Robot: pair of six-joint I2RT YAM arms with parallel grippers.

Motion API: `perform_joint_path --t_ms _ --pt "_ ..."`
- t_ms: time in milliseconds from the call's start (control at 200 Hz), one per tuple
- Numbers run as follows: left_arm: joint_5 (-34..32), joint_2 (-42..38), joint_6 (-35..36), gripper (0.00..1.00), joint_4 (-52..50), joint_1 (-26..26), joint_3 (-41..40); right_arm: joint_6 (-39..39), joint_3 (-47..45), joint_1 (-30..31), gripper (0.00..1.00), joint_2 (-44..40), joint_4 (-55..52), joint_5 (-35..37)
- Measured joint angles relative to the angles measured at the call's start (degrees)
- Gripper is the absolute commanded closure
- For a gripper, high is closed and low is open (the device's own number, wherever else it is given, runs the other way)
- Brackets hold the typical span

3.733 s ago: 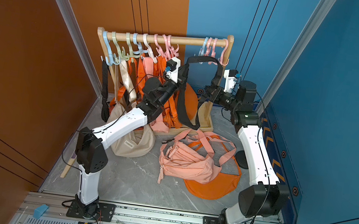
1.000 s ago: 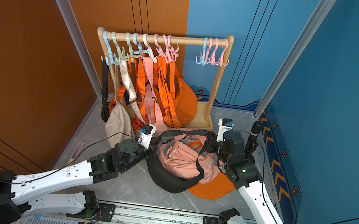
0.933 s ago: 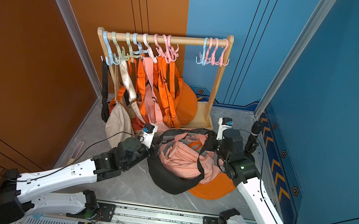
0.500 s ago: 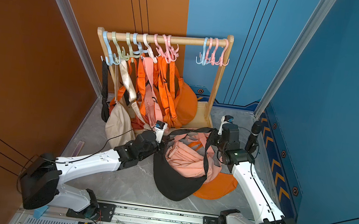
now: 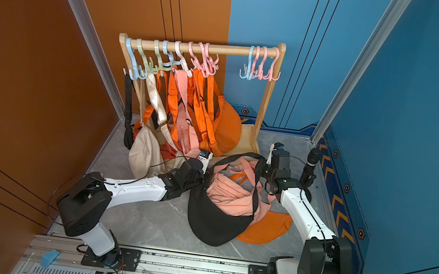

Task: Take the bag off the hook
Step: Place the bag inside the bag.

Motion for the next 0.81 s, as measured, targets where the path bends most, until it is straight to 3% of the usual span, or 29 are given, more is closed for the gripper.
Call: perform_joint_path --t_ms 240,265,410,601,806 --pt "1.3 2.6 -1.1 0.64 0.5 0.2 1.9 0.0 -0.2 -1.4 0.56 1.6 1.7 -1.4" --pt "1.4 2.7 -1.0 0.58 0.5 0.2 2.0 0.1 -0.3 -1.4 0.55 1.7 1.8 -1.5" --pt "1.8 2.6 -1.4 0.45 0.7 0.3 2.0 0.1 -0.7 -1.6 0.36 1.7 2.2 -2.3" --pt "1.8 -1.0 -1.2 0.35 0.7 -0.2 0.9 0.6 -1.9 -1.7 0.16 0.9 2.3 -2.4" --pt "-0.5 -10.2 -0.8 0.30 0.7 -1.7 -1.8 0.5 -2.1 -1.7 0.11 -2.9 2.1 -2.1"
